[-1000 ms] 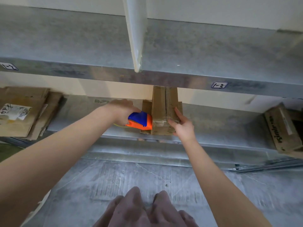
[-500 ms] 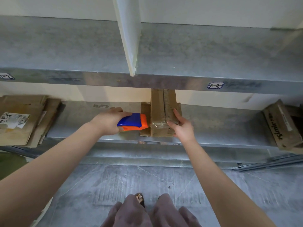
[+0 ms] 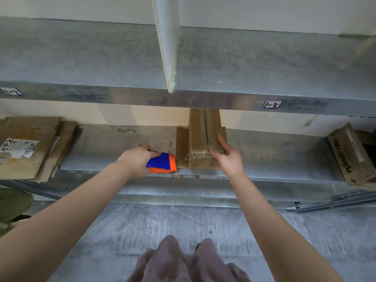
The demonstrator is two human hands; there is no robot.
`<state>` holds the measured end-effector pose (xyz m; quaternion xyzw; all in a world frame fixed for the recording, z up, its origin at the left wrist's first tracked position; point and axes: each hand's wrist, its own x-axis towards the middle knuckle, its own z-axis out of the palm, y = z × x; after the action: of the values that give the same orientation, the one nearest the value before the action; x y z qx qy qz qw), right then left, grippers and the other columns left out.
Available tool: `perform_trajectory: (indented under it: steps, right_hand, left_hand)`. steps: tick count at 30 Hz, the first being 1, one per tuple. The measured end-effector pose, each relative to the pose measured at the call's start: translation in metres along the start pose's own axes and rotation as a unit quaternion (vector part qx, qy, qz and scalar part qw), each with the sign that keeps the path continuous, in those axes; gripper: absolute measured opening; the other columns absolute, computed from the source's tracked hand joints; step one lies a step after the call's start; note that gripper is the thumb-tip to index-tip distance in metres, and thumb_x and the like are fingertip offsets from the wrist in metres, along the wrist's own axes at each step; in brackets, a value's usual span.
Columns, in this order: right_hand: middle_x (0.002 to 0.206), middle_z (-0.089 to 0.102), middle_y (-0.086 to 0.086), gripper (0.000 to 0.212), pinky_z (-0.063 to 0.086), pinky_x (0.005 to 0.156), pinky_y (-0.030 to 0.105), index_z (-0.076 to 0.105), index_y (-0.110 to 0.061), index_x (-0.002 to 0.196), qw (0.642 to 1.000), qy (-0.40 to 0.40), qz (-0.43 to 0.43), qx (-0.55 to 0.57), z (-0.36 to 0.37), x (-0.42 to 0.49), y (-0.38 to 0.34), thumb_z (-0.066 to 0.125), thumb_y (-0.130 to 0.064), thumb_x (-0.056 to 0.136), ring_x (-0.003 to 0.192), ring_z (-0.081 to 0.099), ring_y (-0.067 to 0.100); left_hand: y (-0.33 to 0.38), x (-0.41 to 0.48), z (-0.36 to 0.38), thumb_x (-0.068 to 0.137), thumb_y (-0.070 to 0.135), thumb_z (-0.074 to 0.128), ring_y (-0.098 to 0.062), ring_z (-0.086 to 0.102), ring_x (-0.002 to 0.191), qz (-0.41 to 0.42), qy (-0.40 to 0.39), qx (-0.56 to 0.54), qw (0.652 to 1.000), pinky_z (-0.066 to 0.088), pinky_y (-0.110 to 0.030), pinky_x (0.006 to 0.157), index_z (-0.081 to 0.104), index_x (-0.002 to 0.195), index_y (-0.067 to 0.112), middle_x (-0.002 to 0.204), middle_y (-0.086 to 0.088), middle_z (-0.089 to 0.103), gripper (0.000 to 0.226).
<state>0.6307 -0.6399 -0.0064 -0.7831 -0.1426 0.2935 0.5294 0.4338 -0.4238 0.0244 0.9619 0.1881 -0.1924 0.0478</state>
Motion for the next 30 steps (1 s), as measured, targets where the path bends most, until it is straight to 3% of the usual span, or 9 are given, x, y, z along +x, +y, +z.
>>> perform_trajectory:
  steps: [9,13,15,18,22,25,27,30]
  right_hand:
    - [0.142,0.052,-0.009,0.062,0.048,0.102,0.048,0.045,-0.057,0.133,1.0,0.0,-0.014,-0.009,-0.001,-0.001,0.003,0.072,-0.043,0.079,0.123,0.056,0.018]
    - [0.144,0.05,-0.01,0.061,0.046,0.105,0.046,0.041,-0.051,0.14,0.998,-0.01,-0.034,-0.043,-0.002,-0.003,0.002,0.068,-0.039,0.087,0.127,0.053,0.018]
    - [0.147,0.047,-0.009,0.061,0.039,0.111,0.037,0.034,-0.046,0.146,0.994,-0.017,-0.053,-0.094,-0.005,-0.005,0.001,0.062,-0.04,0.092,0.132,0.048,0.02]
    - [0.154,0.036,-0.008,0.067,0.029,0.114,0.031,0.02,-0.045,0.15,0.985,-0.042,-0.081,-0.145,-0.01,-0.012,0.001,0.058,-0.043,0.094,0.14,0.037,0.019]
    - [0.158,0.028,-0.009,0.08,0.024,0.117,0.034,0.012,-0.041,0.153,0.978,-0.048,-0.112,-0.167,-0.018,-0.017,0.007,0.063,-0.045,0.09,0.144,0.028,0.015]
    - [0.159,0.028,-0.003,0.079,0.025,0.119,0.042,0.018,-0.035,0.154,0.967,-0.022,-0.137,-0.213,-0.026,-0.016,0.016,0.061,-0.051,0.089,0.146,0.026,0.018]
    - [0.159,0.026,-0.001,0.077,0.023,0.119,0.042,0.019,-0.037,0.153,0.959,-0.015,-0.138,-0.246,-0.031,-0.015,0.02,0.059,-0.054,0.089,0.147,0.024,0.021]
    - [0.158,0.028,-0.003,0.075,0.021,0.117,0.037,0.02,-0.035,0.154,0.956,-0.024,-0.137,-0.257,-0.037,-0.018,0.021,0.059,-0.049,0.091,0.146,0.025,0.021]
  left_hand:
    - [-0.023,0.001,0.022,0.087,0.018,0.059,-0.025,0.041,0.122,-0.02,0.033,-0.069,0.997,0.049,-0.04,0.089,0.039,0.143,0.037,0.131,-0.002,0.045,0.063]
    - [-0.028,0.006,0.026,0.086,0.016,0.059,-0.026,0.041,0.12,-0.012,0.033,-0.094,0.995,0.044,-0.04,0.095,0.042,0.142,0.035,0.132,-0.004,0.046,0.062]
    - [-0.029,0.008,0.026,0.086,0.022,0.06,-0.028,0.035,0.128,-0.016,0.023,-0.114,0.993,0.036,-0.04,0.105,0.04,0.142,0.036,0.141,-0.004,0.04,0.061]
    - [-0.022,0.007,0.026,0.09,0.048,0.055,-0.028,0.015,0.144,-0.032,0.007,-0.092,0.995,0.014,-0.045,0.118,0.034,0.145,0.036,0.156,-0.004,0.024,0.06]
    - [-0.004,0.005,0.026,0.073,0.078,0.017,-0.023,-0.004,0.149,-0.021,0.033,-0.064,0.997,-0.001,-0.051,0.118,0.022,0.151,0.03,0.162,0.002,0.009,0.092]
    - [0.02,0.012,0.021,0.073,0.076,0.001,-0.022,-0.014,0.148,-0.021,0.081,-0.014,0.996,-0.02,-0.055,0.111,0.005,0.153,0.035,0.162,0.007,0.001,0.09]
    - [0.036,0.017,0.014,0.087,0.072,0.009,-0.026,-0.017,0.147,-0.045,0.115,0.033,0.992,-0.033,-0.054,0.102,0.006,0.153,0.034,0.162,0.006,0.002,0.077]
    - [0.05,0.023,0.008,0.096,0.063,0.024,-0.026,-0.016,0.147,-0.067,0.112,-0.004,0.991,-0.024,-0.052,0.109,0.01,0.154,0.029,0.162,0.004,0.002,0.068]
